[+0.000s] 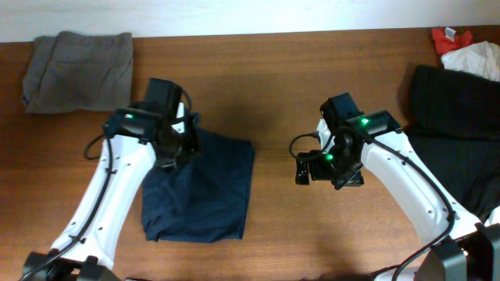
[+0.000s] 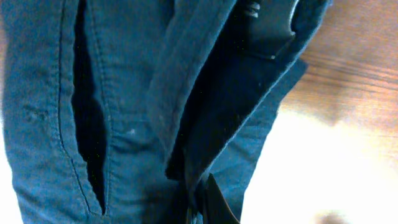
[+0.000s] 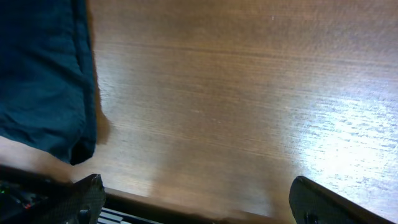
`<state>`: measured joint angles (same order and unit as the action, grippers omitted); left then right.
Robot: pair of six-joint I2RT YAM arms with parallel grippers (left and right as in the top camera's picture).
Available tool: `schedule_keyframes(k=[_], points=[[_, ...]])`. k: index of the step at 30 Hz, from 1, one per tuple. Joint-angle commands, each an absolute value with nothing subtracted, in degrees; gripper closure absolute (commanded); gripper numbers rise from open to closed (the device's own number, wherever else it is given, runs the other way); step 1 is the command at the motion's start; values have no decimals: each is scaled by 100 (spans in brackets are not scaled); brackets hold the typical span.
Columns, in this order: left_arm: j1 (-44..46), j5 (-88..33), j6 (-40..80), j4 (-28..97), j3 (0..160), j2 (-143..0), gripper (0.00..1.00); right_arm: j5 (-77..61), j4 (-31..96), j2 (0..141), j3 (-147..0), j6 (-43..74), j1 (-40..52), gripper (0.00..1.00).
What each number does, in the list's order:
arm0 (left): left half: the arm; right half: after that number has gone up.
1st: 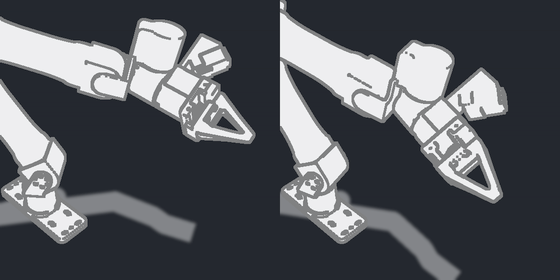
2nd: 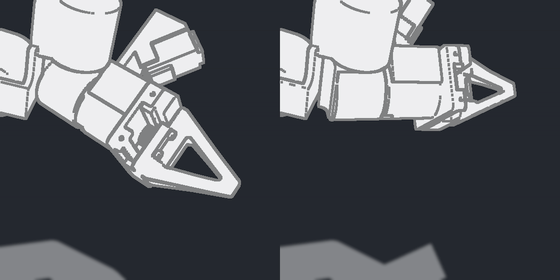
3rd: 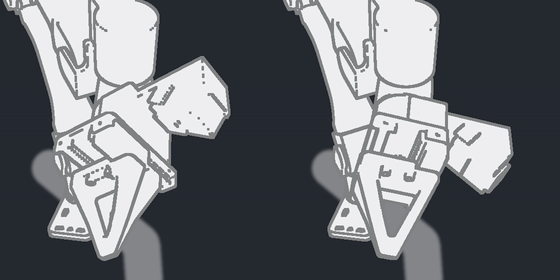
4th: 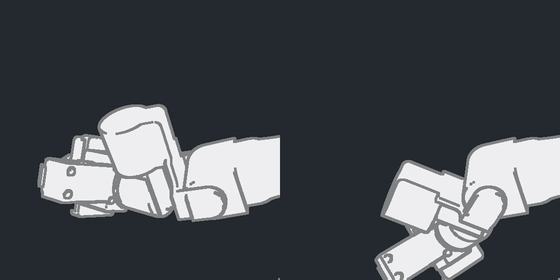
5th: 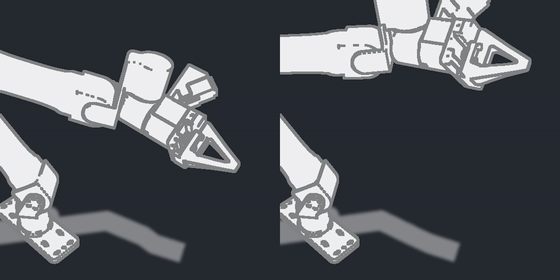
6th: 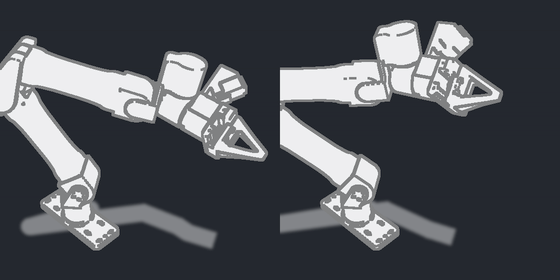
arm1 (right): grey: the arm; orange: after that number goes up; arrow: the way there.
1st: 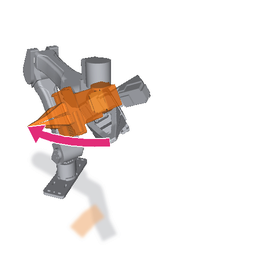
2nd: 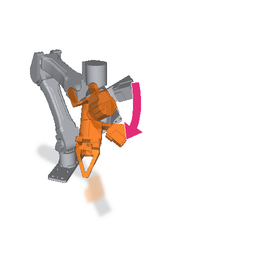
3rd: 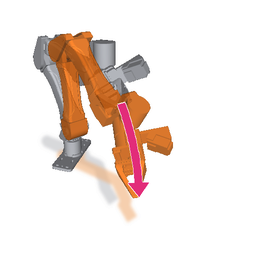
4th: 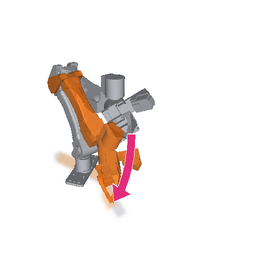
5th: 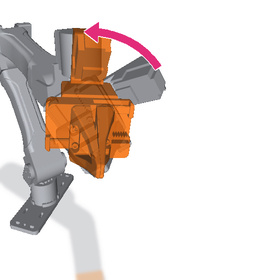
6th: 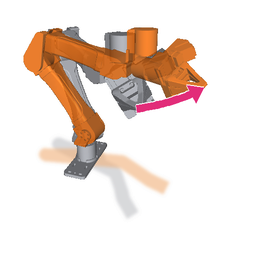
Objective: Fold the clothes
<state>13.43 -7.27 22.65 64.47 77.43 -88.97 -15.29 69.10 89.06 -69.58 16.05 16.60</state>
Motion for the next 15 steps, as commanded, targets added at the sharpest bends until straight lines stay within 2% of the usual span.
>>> schedule_keyframes(k=[1,9,15], points=[[1715,-829,2539,6136,7505,-9089,99,-1590,6855,8855,-6702,1695,1697,2],[2237,-834,2766,5572,7384,-9828,99,-1610,6853,8855,-6637,1695,1699,2],[2493,-834,2766,5568,7384,-10213,81,-1608,6842,8855,-6637,1697,1697,2]])
